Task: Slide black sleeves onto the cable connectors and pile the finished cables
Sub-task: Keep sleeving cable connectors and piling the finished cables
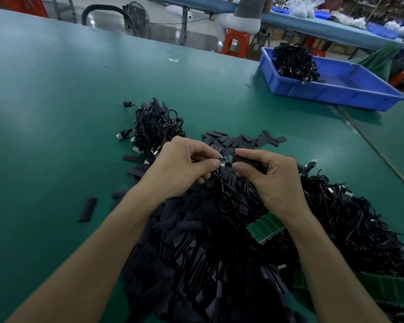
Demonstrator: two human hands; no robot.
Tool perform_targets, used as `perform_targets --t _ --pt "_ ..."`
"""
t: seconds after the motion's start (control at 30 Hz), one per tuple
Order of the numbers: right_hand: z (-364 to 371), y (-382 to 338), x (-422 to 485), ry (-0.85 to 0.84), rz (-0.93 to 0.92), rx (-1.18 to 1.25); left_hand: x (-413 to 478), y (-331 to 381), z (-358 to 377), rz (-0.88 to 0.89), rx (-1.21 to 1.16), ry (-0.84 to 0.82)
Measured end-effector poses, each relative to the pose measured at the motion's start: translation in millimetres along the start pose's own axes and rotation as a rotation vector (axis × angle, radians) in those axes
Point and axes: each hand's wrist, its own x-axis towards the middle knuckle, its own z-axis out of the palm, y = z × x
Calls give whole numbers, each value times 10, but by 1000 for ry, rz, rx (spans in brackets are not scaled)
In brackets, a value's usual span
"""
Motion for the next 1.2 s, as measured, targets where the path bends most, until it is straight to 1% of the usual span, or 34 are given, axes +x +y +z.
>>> perform_targets --t 0.2,0.37,0.5,0.6,0.73,0.9,1.07,1.2 --pt "-14 14 3 -38 25 29 -9 5 -23 -25 -51 -56" --pt "-95 15 48 -202 60 85 -10 14 -12 -18 -75 -68" --pt "-115 11 75 -232 53 153 -17 24 -22 -17 -104 -73" --pt "-118 13 74 -227 47 146 -29 42 -40 -7 -107 -98" --pt "-106 26 61 -177 42 69 -44 72 -39 10 -76 -127" --pt "-72 17 7 -83 -22 101 -50 83 -50 17 -92 -133" --pt "-100 14 34 -123 7 126 -44 71 -50 44 -78 -110" --pt "-74 30 30 -107 -18 176 -44 68 -36 42 -95 -73"
